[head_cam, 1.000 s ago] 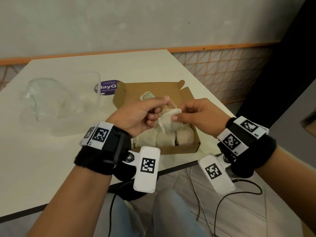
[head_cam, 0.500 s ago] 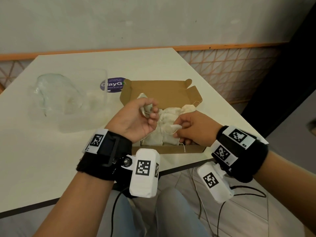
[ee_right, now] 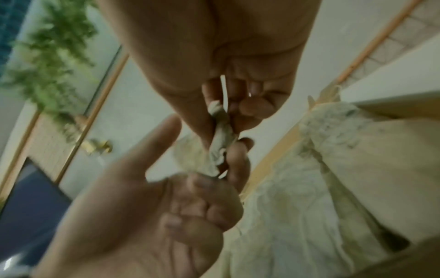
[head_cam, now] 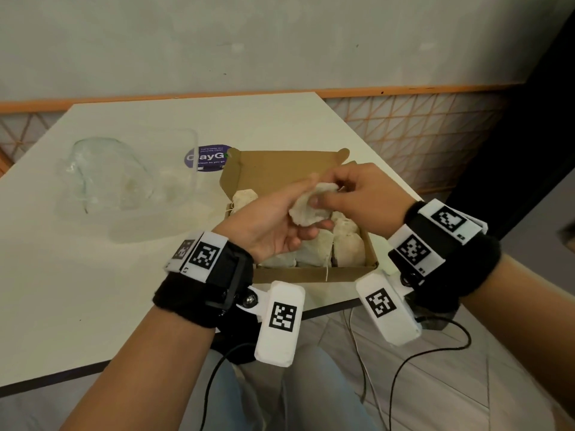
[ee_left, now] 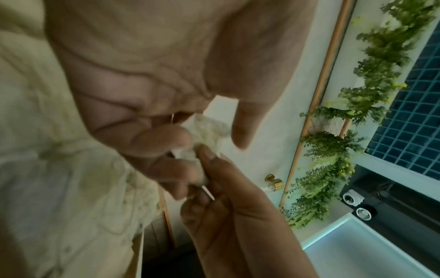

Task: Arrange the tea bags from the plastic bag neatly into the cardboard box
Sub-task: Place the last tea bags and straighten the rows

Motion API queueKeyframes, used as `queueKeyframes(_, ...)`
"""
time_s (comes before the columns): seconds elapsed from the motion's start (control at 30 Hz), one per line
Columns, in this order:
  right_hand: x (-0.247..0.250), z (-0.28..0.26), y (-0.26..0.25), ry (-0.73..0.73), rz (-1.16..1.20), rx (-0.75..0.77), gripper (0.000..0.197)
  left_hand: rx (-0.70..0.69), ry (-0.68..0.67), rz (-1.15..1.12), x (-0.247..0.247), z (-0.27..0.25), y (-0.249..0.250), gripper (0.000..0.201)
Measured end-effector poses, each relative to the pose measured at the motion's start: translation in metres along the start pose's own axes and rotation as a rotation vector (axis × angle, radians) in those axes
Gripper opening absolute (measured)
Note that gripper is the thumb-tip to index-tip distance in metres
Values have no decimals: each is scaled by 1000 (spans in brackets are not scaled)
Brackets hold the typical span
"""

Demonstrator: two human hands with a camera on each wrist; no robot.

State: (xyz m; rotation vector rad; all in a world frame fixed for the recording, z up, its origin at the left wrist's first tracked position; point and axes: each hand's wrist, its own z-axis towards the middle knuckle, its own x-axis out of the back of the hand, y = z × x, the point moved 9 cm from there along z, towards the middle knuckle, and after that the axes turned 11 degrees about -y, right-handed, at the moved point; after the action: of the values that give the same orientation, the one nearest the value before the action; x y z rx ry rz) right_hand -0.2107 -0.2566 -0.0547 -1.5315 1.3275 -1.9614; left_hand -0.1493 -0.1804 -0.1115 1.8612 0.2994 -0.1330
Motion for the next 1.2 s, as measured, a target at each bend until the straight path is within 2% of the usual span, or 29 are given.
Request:
queueKeyframes(0.07,4,0,12,38,163,-39,7,-58,148,119,17,-3,5,23)
queueKeyframes(0.13,-2,0,23,3,281,-90,11,-113,275,203,35,-8,10,12)
queueKeyframes(0.23,-12,-2,27,-45,288,-102,12,-139,364,324,53,-16,19,7)
queueKeyframes(0.37,-27,-9,28,-170,102,-81,8,-40,321,662,57,-26,29,11)
queueKeyframes(0.47,-44,-17,34,-320,-148,-97,19,88,223,856,55,-29,26,15)
queueKeyframes(0.6,-42,-20,35,-320,-317,-128,30,288,131,1099,50,-23,19,21)
queueKeyframes(0.73,-42,-22,19,-296,-388,-40,37,385,160,1305,43,-11,13,19)
queueKeyframes(0.83,-61,-26,20,-422,-409,-24,35,366,216,1293,49,-4,14,19)
queueKeyframes(0.9,-63,-27,23,-441,-442,-21,30,292,271,1198,54,-8,21,15)
queueKeyframes(1.03,-33,-23,13,-220,-353,18,21,56,440,1001,70,-41,47,6)
queueKeyframes(1.07,-34,-23,8,-209,-347,48,20,9,479,976,75,-51,51,7)
queueKeyframes(1.13,-52,-23,-1,-291,-400,125,25,-23,530,989,82,-66,50,7)
queueKeyframes(1.2,-81,-24,-2,-427,-515,197,30,32,531,1063,85,-72,39,6)
